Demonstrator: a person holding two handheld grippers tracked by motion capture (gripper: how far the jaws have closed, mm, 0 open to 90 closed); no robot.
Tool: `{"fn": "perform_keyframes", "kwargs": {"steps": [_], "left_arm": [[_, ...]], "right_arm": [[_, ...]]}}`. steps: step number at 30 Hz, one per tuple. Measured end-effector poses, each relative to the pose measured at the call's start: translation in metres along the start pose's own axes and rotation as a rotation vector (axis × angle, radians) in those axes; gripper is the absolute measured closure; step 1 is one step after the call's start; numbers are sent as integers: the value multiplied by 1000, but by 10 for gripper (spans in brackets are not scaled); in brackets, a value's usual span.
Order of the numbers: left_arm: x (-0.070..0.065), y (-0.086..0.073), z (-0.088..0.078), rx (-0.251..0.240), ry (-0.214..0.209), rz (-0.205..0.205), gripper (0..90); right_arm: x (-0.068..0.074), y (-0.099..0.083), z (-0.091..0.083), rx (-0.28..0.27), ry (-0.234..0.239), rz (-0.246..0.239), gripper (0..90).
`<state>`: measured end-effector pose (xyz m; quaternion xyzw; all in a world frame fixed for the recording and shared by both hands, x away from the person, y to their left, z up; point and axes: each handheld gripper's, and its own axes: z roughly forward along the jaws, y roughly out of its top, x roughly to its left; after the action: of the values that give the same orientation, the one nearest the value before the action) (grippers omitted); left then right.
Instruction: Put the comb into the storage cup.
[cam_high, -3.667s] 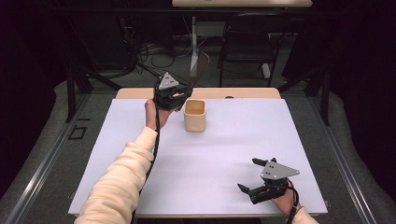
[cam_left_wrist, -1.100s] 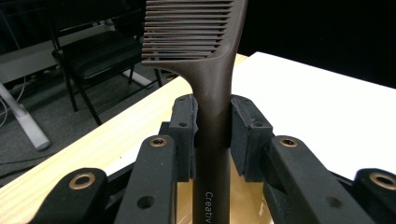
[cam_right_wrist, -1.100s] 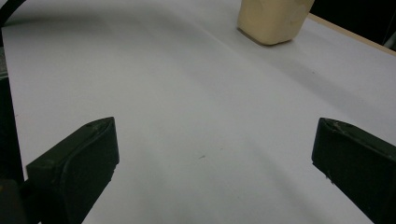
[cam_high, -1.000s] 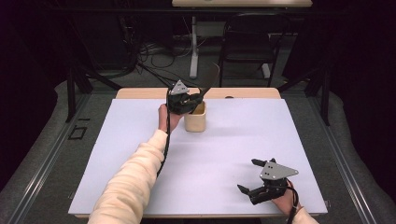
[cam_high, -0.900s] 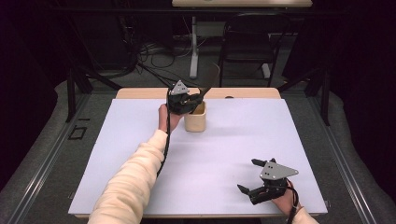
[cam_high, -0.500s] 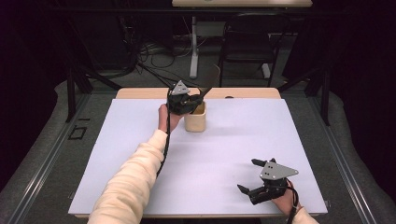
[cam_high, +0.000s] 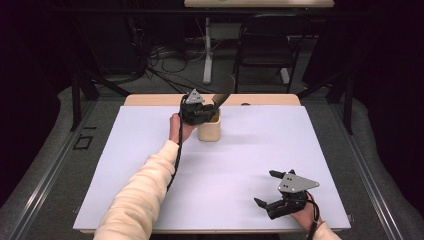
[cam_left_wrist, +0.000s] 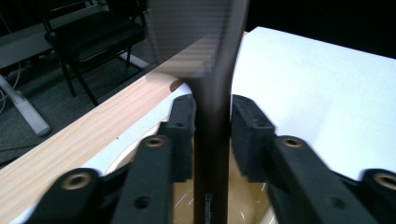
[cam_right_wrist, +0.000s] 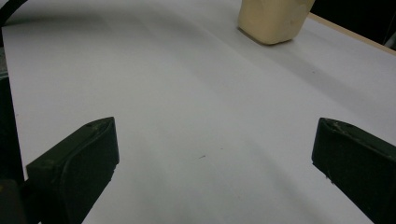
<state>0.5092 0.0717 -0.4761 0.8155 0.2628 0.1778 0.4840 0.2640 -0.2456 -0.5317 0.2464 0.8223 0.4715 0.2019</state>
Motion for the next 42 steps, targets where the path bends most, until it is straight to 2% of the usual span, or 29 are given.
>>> {"fn": "perform_keyframes", "kwargs": {"steps": [3,5,9,13,16,24,29,37,40,42], "left_arm": [[-2,2,-3,26,3,-6,435],[-3,3,-6,44,15,-12,350],[-5,4,-15,44,23,-29,253],[-8,6,-23,58,26,-21,159],[-11,8,-30,63,20,-27,140],[-19,9,-47,93,26,-15,1],[-21,4,-57,107,33,-21,0],[-20,-10,-71,119,69,-32,0],[-22,-14,-77,105,74,-48,0],[-23,-16,-81,106,79,-39,0]], "right_arm": [[0,0,0,1,1,0,1],[0,0,0,0,0,1,1],[0,0,0,2,0,0,1],[0,0,0,2,-1,0,1],[1,0,0,4,-1,4,1],[1,0,1,8,0,-2,1],[0,0,1,10,1,0,1],[0,0,1,9,2,0,1],[0,-1,1,9,1,1,1],[0,-1,1,9,1,3,1]]}}
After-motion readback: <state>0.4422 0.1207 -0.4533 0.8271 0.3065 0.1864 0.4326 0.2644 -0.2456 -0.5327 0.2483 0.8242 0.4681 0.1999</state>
